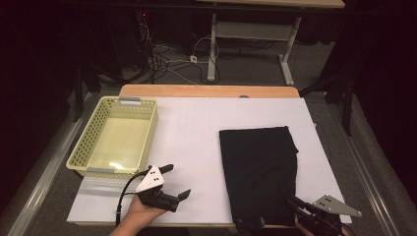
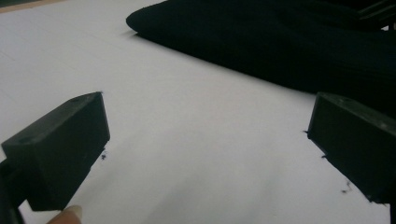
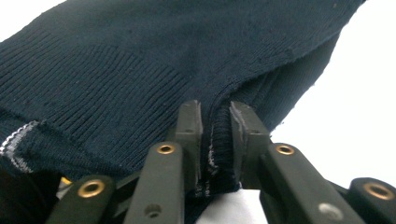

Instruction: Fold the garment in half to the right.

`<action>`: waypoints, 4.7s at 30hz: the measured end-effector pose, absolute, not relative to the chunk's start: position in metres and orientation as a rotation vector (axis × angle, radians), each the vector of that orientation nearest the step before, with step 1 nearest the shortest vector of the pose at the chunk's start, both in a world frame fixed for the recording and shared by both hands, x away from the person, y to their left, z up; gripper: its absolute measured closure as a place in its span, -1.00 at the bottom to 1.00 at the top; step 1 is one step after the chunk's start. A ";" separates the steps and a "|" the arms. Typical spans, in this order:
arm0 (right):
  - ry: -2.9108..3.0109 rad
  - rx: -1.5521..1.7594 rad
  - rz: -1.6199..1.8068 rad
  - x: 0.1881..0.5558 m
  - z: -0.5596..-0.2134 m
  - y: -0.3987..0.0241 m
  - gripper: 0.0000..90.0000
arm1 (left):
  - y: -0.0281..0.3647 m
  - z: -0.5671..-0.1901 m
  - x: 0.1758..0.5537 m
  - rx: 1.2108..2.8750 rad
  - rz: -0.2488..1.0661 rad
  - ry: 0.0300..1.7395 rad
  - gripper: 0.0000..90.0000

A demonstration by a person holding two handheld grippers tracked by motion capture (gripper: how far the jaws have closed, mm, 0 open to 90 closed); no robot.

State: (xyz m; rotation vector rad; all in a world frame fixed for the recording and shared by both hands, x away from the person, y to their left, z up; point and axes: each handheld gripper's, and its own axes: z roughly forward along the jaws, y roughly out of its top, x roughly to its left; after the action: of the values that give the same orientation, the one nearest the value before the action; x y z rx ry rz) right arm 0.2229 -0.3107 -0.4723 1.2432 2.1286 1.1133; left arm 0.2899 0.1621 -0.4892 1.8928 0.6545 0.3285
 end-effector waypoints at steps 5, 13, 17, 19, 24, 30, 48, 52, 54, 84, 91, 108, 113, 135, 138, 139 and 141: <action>2.059 1.192 1.140 0.204 -0.453 -0.318 0.75 | 0.162 -0.489 0.290 1.893 0.331 0.653 -1.00; 2.068 1.211 1.149 0.201 -0.457 -0.321 0.24 | 0.162 -0.489 0.290 1.893 0.331 0.657 -1.00; 2.059 1.155 1.206 0.201 -0.447 -0.309 0.07 | 0.162 -0.489 0.290 1.892 0.328 0.661 -1.00; 2.065 1.124 1.230 0.203 -0.445 -0.301 0.00 | 0.162 -0.489 0.290 1.890 0.328 0.664 -1.00; 2.088 1.080 1.260 0.216 -0.444 -0.277 -0.38 | 0.162 -0.489 0.290 1.890 0.331 0.663 -1.00; 2.155 1.031 1.267 0.234 -0.442 -0.250 -0.60 | 0.162 -0.489 0.290 1.889 0.331 0.660 -1.00; 2.250 0.969 1.296 0.234 -0.458 -0.205 -0.91 | 0.162 -0.489 0.289 1.892 0.336 0.659 -1.00; 2.279 0.951 1.322 0.226 -0.460 -0.197 -0.70 | 0.162 -0.489 0.289 1.893 0.335 0.657 -1.00; 2.297 0.933 1.306 0.223 -0.463 -0.193 -0.64 | 0.162 -0.489 0.289 1.893 0.334 0.656 -1.00; 2.392 0.770 0.963 0.216 -0.484 -0.171 0.65 | 0.154 -0.482 0.300 1.939 0.335 0.739 -1.00; 2.409 0.800 1.052 0.221 -0.479 -0.178 0.66 | 0.118 -0.466 0.333 1.965 0.356 0.753 -1.00; 2.421 0.807 1.091 0.224 -0.479 -0.182 0.63 | 0.029 -0.479 0.419 2.058 0.336 0.903 -0.88; 2.424 0.807 1.093 0.223 -0.479 -0.182 0.63 | 0.014 -0.479 0.444 2.084 0.311 0.993 -0.71; 2.389 0.775 1.143 0.220 -0.477 -0.175 0.68 | -0.012 -0.474 0.456 2.077 0.336 1.042 0.76; 2.388 0.755 1.148 0.223 -0.474 -0.167 0.68 | -0.002 -0.468 0.457 2.052 0.372 1.053 0.76; 2.393 0.745 1.147 0.225 -0.473 -0.164 0.68 | 0.003 -0.466 0.458 2.043 0.378 1.060 0.76; 2.403 0.737 1.155 0.229 -0.471 -0.154 0.68 | 0.016 -0.462 0.460 2.041 0.411 1.073 0.76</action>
State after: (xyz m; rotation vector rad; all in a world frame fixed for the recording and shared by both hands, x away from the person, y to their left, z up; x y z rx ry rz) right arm 0.2293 -0.1539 -0.4712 0.7371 2.4033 1.1549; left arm 0.4597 0.0155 -0.4618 2.0408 1.0729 0.4106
